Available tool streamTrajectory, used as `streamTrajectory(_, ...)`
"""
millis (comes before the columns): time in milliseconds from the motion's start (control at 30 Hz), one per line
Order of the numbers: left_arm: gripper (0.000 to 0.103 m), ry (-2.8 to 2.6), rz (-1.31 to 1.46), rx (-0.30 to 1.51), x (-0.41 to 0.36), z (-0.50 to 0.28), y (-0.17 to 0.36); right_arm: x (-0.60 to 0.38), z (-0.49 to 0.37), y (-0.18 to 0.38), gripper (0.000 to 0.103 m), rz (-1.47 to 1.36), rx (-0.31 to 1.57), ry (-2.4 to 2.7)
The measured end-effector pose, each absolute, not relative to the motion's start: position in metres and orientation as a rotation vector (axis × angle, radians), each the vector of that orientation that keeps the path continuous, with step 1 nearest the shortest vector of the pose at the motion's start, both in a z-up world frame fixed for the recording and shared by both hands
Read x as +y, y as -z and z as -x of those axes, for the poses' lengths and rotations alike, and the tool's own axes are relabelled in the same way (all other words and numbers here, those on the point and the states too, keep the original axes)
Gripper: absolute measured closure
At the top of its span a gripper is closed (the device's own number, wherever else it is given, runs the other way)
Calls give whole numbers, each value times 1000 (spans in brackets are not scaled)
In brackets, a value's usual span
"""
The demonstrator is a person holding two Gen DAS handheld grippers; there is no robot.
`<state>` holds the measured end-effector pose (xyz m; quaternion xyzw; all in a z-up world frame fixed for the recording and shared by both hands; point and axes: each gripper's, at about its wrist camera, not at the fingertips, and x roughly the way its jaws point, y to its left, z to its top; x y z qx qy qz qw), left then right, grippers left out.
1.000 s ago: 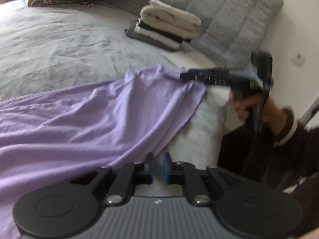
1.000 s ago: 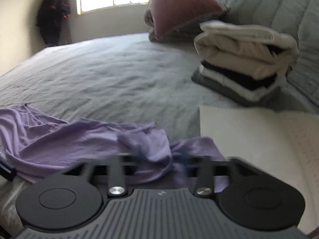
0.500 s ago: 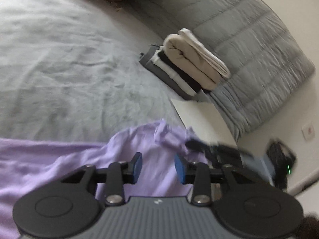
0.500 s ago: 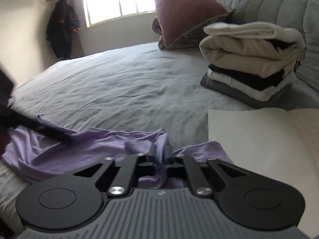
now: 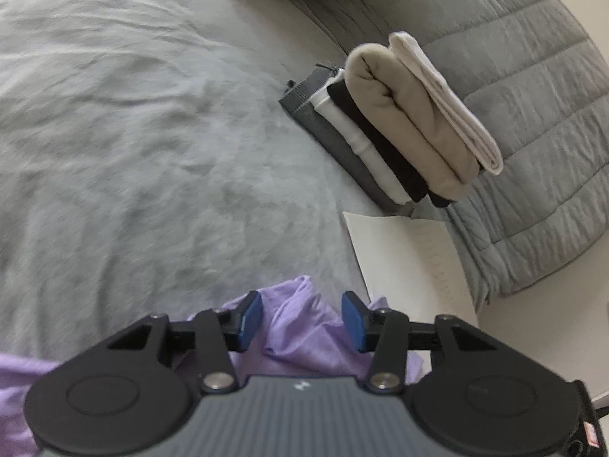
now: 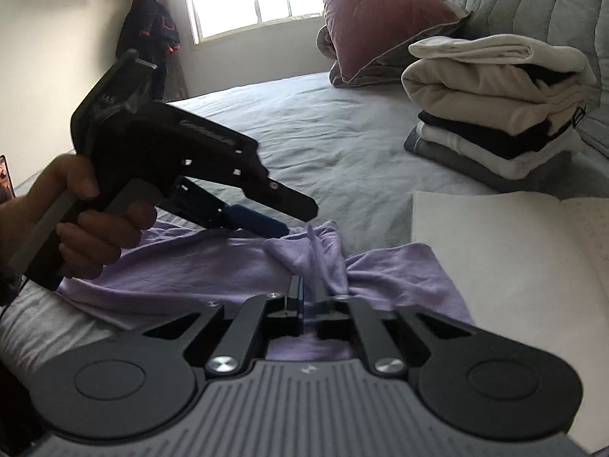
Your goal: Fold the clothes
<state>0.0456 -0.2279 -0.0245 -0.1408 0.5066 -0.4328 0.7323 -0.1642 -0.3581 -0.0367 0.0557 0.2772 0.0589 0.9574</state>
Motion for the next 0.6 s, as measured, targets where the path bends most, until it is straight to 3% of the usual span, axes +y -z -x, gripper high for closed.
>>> streamTrajectory(67, 70, 945, 267, 1102, -235, -43, 22, -357, 164, 37, 80, -93, 546, -101)
streamTrajectory(100, 76, 945, 251, 1098, -238, -41, 22, -356, 164, 37, 61, -84, 537, -92)
streamTrajectory(167, 84, 946, 240, 1091, -242, -39, 23, -355, 164, 37, 45, -64, 520, -74)
streamTrajectory(200, 94, 945, 236, 1087, -244, -38, 24, -354, 164, 37, 45, -55, 512, -65)
streamTrajectory(267, 99, 940, 232, 1075, -245, -35, 24, -353, 163, 37, 45, -36, 495, -48)
streamTrajectory(333, 101, 933, 237, 1048, -243, -32, 22, -349, 162, 39, 58, -26, 483, -42)
streamTrajectory(400, 101, 937, 264, 1016, -238, -29, 16, -346, 161, 42, 84, -15, 472, -36)
streamTrajectory(433, 101, 937, 278, 998, -234, -27, 11, -344, 160, 43, 89, -10, 466, -33)
streamTrajectory(600, 102, 952, 293, 915, -215, -13, -24, -335, 173, 36, 99, -9, 385, -53)
